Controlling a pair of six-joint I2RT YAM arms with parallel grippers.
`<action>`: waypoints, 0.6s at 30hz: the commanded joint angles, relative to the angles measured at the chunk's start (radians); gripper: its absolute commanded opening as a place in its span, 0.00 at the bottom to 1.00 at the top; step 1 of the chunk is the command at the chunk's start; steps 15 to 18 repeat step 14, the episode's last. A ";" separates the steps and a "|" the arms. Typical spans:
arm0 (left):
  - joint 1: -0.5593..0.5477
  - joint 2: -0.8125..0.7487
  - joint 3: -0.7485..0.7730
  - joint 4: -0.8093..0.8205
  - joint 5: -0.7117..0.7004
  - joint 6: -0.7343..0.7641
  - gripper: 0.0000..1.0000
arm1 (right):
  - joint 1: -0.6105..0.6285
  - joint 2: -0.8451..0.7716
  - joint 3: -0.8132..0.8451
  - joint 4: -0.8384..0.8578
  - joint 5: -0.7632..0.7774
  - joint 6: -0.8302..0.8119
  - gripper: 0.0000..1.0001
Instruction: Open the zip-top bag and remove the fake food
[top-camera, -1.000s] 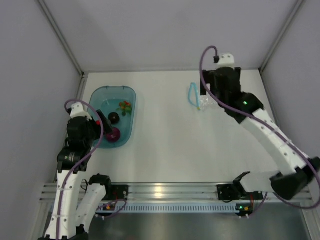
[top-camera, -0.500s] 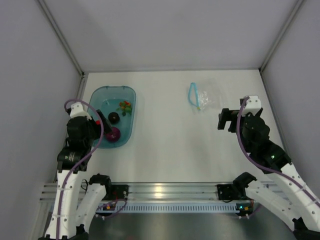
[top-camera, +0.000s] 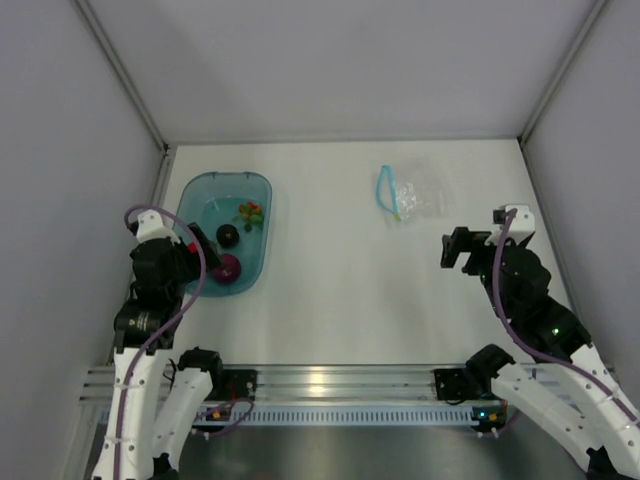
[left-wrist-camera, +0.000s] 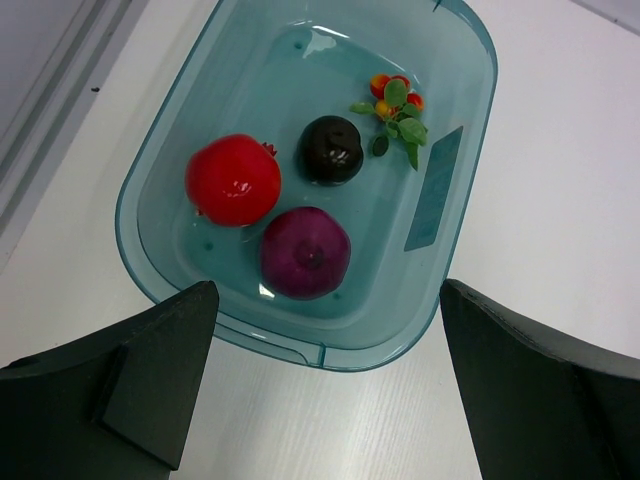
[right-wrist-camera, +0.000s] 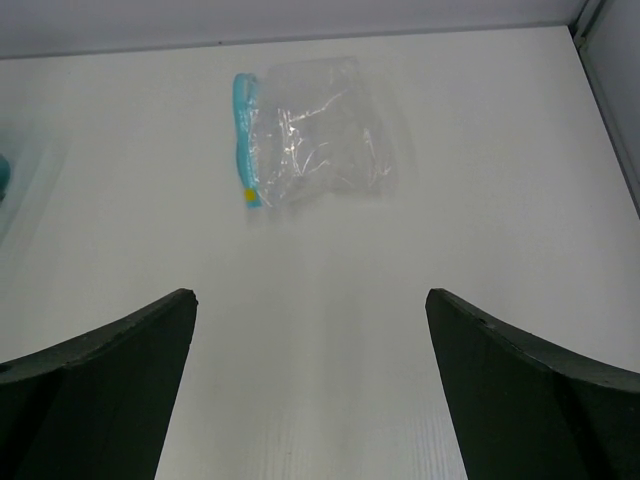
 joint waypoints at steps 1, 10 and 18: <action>0.000 -0.035 -0.007 0.037 -0.034 -0.009 0.98 | -0.006 -0.030 0.021 -0.006 0.005 0.019 1.00; 0.000 -0.046 -0.007 0.036 -0.035 -0.012 0.98 | -0.006 -0.010 0.007 0.011 0.019 0.028 1.00; 0.000 -0.052 -0.009 0.036 -0.042 -0.012 0.98 | -0.006 0.010 0.009 0.022 0.030 0.033 0.99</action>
